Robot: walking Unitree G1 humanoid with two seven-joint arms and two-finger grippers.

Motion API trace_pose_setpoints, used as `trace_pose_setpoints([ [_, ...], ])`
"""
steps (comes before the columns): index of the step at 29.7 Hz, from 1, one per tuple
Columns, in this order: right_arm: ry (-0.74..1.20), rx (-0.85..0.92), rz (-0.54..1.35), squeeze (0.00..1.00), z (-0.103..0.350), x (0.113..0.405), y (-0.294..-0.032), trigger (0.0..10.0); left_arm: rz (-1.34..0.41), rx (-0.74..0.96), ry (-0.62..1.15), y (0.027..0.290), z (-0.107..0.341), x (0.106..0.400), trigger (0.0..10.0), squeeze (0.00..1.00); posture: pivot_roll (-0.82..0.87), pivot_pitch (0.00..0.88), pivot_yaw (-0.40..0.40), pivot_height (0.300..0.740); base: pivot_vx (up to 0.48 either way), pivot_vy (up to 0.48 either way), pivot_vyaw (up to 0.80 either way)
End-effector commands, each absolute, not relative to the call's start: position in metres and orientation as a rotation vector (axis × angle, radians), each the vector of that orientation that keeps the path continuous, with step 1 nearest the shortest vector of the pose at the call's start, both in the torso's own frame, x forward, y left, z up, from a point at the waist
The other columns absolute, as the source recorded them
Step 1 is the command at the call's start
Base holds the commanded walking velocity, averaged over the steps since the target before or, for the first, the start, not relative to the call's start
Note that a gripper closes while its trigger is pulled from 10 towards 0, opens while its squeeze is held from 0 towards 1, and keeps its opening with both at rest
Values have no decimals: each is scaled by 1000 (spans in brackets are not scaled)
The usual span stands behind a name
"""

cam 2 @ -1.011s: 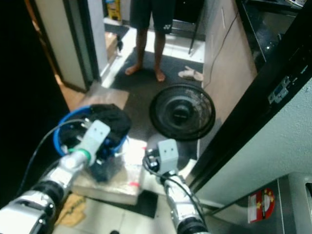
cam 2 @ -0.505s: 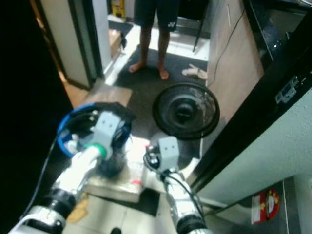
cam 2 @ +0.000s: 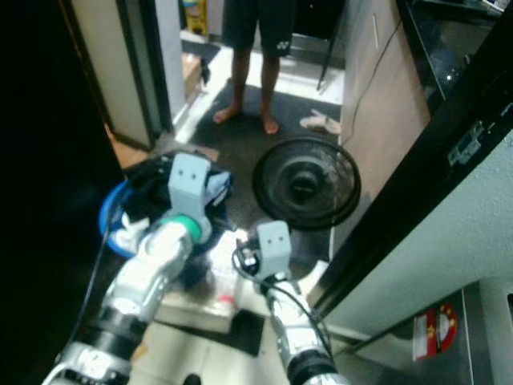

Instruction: Clothes washing

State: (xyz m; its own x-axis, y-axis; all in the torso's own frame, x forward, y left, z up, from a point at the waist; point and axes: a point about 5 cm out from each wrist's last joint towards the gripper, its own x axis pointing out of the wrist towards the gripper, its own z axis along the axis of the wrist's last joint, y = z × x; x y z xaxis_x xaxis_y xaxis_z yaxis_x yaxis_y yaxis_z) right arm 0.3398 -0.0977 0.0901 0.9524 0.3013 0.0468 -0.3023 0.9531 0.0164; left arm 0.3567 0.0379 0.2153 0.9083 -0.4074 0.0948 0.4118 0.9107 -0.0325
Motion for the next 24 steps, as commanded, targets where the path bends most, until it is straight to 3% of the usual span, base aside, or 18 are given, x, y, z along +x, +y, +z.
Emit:
trace_pose_setpoints([
  [1, -22, 27, 303, 0, 84, 338, -98, 10000, -423, -94, -145, 31, 239, 355, 10000, 0, 27, 139, 34, 740, 0, 0, 0],
  [18, -40, 39, 293, 0, 87, 338, -96, 10000, -420, -265, -288, 33, 309, 356, 10000, 0, 26, 144, 43, 740, 0, 0, 0],
  [20, -42, 42, 295, 0, 88, 339, -94, 10000, -437, -142, -427, 37, 330, 354, 10000, 0, 28, 141, 43, 740, 0, 0, 0],
  [22, -42, 42, 295, 0, 88, 339, -94, 10000, -437, -142, -427, 37, 330, 354, 10000, 0, 28, 141, 43, 740, 0, 0, 0],
  [24, -48, 44, 295, 0, 89, 339, -94, 10000, -399, 17, -485, 56, 333, 361, 10000, 0, 24, 139, 46, 740, 0, 0, 0],
])
